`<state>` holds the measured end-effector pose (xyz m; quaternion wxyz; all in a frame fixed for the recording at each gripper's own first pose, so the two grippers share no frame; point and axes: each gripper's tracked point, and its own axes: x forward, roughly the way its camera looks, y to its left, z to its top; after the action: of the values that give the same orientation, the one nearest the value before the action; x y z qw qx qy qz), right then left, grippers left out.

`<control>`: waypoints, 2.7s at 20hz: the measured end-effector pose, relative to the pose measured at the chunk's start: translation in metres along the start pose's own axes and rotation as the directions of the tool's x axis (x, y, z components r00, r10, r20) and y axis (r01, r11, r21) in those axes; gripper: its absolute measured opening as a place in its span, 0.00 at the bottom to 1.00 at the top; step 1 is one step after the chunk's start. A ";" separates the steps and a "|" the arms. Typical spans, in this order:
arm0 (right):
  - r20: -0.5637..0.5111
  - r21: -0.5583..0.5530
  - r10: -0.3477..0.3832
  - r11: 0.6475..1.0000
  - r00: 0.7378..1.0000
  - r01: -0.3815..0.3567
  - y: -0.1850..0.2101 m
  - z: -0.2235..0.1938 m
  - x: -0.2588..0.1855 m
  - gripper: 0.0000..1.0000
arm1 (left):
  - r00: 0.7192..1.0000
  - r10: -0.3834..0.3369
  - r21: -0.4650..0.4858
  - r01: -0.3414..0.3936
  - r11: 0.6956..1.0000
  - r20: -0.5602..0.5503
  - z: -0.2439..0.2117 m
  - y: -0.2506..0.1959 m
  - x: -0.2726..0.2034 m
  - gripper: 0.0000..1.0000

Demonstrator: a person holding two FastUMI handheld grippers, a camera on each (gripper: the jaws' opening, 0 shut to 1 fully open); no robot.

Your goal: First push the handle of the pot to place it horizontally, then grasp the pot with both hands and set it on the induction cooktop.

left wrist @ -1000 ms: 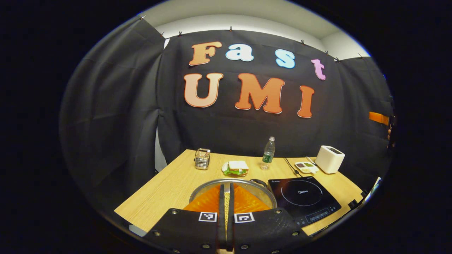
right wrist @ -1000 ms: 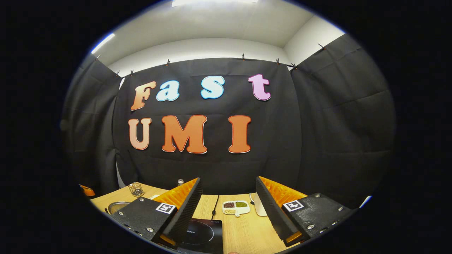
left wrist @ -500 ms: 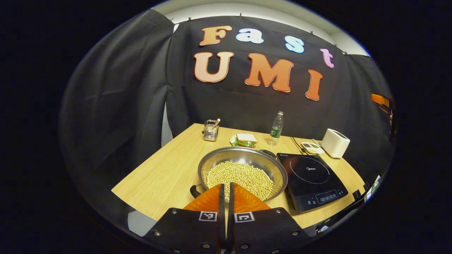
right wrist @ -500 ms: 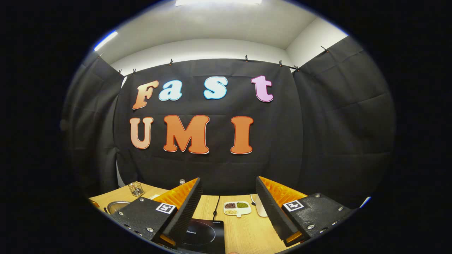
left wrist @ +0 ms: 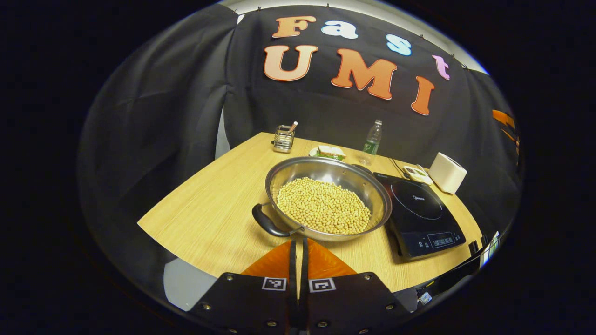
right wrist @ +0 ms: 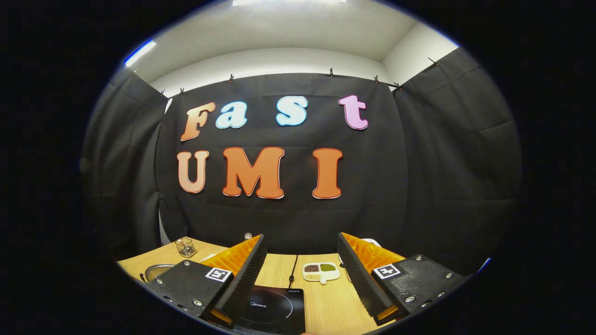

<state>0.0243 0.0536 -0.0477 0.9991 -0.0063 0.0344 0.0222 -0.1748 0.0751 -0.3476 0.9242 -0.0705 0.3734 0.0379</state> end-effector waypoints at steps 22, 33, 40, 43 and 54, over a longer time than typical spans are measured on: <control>-0.066 0.020 -0.023 0.999 0.998 0.024 0.010 -0.029 0.020 0.95 | 0.995 0.062 0.011 -0.061 0.998 -0.074 -0.004 0.046 0.059 0.03; -0.057 0.024 -0.048 0.998 0.997 0.050 0.007 -0.027 0.017 0.95 | 0.995 0.090 0.098 -0.085 0.992 -0.049 0.020 0.082 0.088 0.02; -0.054 0.019 -0.060 0.998 0.997 0.061 0.006 -0.026 0.016 0.95 | 0.996 0.092 0.086 -0.091 0.992 -0.015 0.039 0.104 0.113 0.02; -0.057 0.013 -0.062 0.998 0.996 0.063 0.008 -0.029 0.017 0.95 | 0.995 0.096 0.086 -0.095 0.992 -0.005 0.044 0.110 0.123 0.02; -0.096 0.016 -0.059 0.998 0.994 0.060 0.021 -0.053 0.023 1.00 | 0.997 0.082 0.090 -0.083 0.992 0.008 0.062 0.124 0.150 0.02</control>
<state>0.0429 0.0752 -0.1020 0.9966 0.0010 0.0819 -0.0082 -0.0402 0.2097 -0.4203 0.9250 -0.0129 0.3752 0.0591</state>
